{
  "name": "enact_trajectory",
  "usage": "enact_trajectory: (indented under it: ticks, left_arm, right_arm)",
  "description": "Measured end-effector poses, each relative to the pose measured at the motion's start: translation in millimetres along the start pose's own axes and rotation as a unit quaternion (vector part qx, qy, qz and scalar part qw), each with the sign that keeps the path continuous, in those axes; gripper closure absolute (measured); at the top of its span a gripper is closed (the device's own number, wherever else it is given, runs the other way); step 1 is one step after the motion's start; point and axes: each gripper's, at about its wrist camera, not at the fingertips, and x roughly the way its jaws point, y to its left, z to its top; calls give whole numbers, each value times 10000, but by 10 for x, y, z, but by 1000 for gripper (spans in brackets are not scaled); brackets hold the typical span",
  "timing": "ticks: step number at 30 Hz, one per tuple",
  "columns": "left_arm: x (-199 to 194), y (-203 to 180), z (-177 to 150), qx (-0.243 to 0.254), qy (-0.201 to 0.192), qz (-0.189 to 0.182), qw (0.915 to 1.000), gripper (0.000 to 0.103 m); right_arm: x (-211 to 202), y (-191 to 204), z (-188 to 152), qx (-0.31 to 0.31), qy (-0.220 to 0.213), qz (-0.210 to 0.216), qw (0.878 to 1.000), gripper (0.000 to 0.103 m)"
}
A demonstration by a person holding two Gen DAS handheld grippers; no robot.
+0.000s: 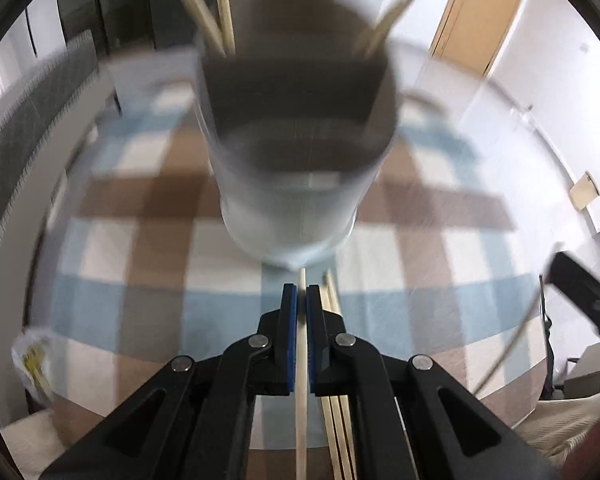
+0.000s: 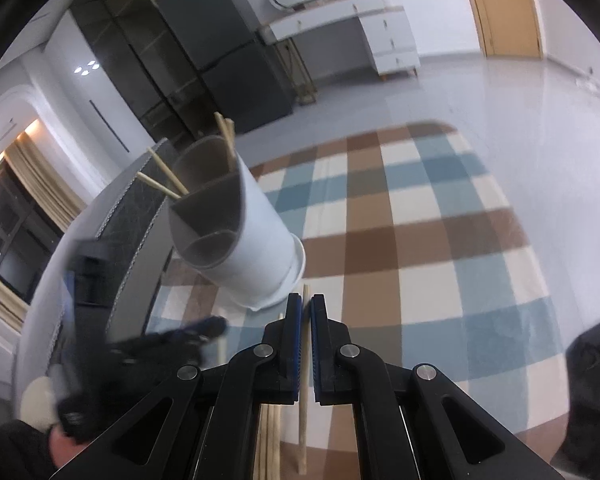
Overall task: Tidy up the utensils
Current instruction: 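Close the left gripper on another bamboo stick, then lift both held sticks up over the utensil holder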
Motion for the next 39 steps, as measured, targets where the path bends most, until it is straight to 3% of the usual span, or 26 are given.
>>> enact_trajectory:
  ticks: [4,8,16,31,39]
  left_arm:
    - [-437,-13,-61,183,-810,-66,9965,103]
    - [-525,-73,-126,349,-1057,-95,9937,103]
    - [-674,-26,-142,444,-1036,-131,9935,103]
    - [-802,-9,-92,515,-801,-256,9951,103]
    - [-1028,-64,97,561,-889,-414,9936,103]
  right_arm:
    - [-146,174,-33,-418,-356,-65,9985,99]
    - [-270,345,-156,-715,-625,-171,9953,99]
    - [-439,451,-205,-882,-999,-299,9906,100]
    - [-505,329,-181,-522,-1068,-204,9927,100]
    - [-618,303,-65,-418,-1285,-187,9907,100]
